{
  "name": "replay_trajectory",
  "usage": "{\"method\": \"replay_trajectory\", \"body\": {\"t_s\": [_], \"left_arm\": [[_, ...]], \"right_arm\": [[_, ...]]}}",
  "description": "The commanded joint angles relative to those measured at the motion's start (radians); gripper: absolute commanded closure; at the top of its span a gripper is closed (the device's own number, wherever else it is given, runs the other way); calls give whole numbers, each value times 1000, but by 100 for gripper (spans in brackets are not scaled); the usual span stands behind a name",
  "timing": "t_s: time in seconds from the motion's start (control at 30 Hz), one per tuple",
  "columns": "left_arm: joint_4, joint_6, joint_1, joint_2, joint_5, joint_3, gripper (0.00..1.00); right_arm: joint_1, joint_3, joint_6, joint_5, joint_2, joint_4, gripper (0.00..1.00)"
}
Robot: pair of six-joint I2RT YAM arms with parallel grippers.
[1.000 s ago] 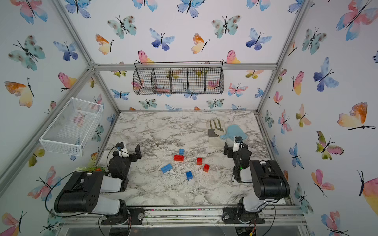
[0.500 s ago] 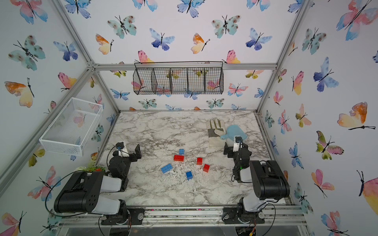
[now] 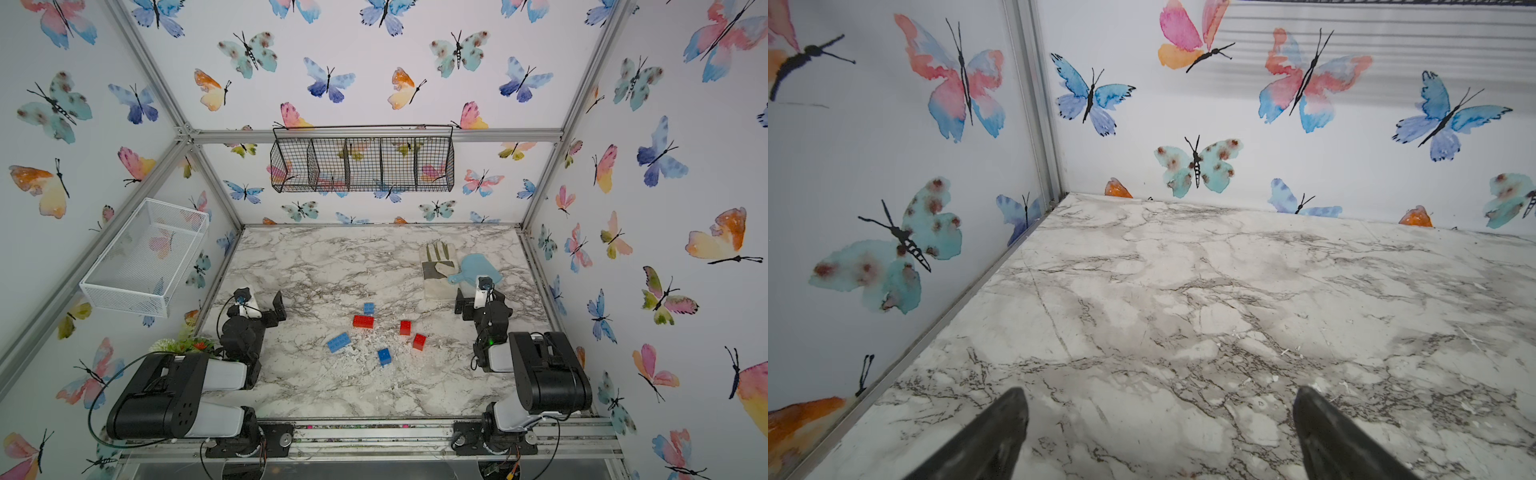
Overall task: Assemble a giraffe with lego
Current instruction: Pick up the lego brick from the center of the board.
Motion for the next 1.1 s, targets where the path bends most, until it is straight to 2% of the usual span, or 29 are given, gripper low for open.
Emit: {"method": "replay_trajectory", "body": {"t_s": [0.0,0.1,0.2,0.3,0.47,0.6,0.83,0.93,1.07], "left_arm": [[-145,-11,-13,-79,-79,51,2],[-302,4,-42,-163,-111,117,2],[-510,-48,-44,-250,-112,212,2],[-748,-126,-43,-300,-62,331,1],[-1102,-231,-67,-346,34,504,0],[-1347,-268,-100,-356,105,599,2],[-1624,-295,-140,-375,265,662,2],[-1697,-300,-144,-399,339,662,2],[-1805,-299,-148,-412,384,680,2]], "right_arm": [[2,78,12,-4,-99,-213,1],[25,143,54,-5,-144,-355,1],[76,237,98,34,-169,-525,1],[145,380,130,65,-145,-746,2],[385,558,139,191,-107,-988,1],[520,700,269,194,-48,-1176,1],[778,866,365,318,86,-1380,2],[853,907,404,308,134,-1426,2],[901,936,456,242,187,-1462,1]]}}
